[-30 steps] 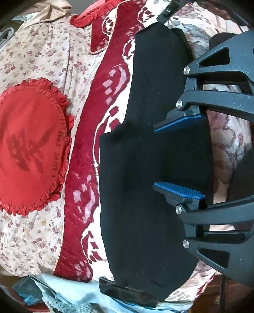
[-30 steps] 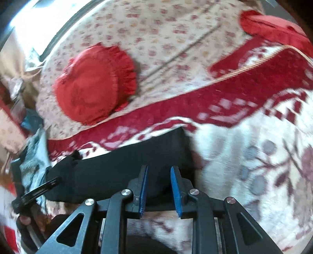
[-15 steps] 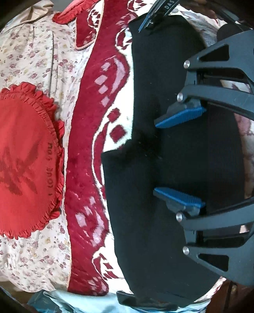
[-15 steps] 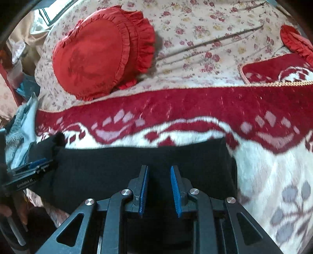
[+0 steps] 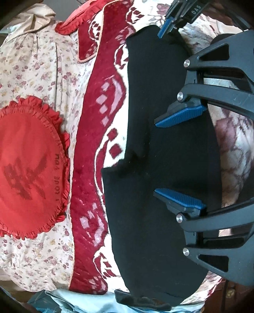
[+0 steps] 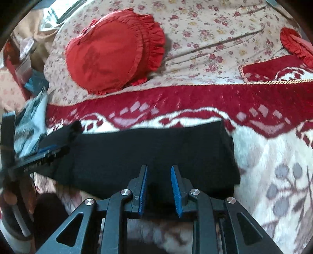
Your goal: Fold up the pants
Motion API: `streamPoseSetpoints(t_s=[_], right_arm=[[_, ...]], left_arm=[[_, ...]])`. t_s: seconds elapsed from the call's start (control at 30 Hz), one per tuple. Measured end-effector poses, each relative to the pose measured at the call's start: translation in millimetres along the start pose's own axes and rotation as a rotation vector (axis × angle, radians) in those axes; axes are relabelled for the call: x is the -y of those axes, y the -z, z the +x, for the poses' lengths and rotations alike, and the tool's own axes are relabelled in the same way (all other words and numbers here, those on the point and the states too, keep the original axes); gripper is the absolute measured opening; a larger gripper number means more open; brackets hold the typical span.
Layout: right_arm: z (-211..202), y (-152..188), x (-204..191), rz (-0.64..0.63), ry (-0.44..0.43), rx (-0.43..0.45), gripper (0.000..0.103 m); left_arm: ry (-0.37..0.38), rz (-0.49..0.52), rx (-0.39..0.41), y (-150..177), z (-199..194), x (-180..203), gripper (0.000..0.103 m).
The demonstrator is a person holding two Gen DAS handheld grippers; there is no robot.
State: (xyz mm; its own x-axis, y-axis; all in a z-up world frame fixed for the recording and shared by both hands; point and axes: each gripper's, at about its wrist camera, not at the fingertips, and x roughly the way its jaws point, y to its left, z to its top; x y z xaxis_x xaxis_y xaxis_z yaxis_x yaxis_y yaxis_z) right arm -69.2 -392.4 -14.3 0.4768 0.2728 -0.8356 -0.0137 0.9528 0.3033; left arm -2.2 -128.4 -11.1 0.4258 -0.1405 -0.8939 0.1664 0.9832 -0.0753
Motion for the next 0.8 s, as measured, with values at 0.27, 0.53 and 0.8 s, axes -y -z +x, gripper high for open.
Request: streamPoseSetpoints(t_s=[0.27, 0.53, 0.8], right_arm=[[0, 20, 11, 0.03, 0.013, -0.001, 0.025], [-14, 31, 31, 0.076, 0.02, 0.019, 0.025], [-37, 40, 65, 0.159, 0.028, 0.085, 0.031]], left_arm=[[0.012, 0.031, -0.054, 14, 12, 16, 0.064], [0.037, 0.042, -0.063, 16, 13, 25, 0.064], [0.075, 0.105, -0.058, 10, 10, 55, 0.064]])
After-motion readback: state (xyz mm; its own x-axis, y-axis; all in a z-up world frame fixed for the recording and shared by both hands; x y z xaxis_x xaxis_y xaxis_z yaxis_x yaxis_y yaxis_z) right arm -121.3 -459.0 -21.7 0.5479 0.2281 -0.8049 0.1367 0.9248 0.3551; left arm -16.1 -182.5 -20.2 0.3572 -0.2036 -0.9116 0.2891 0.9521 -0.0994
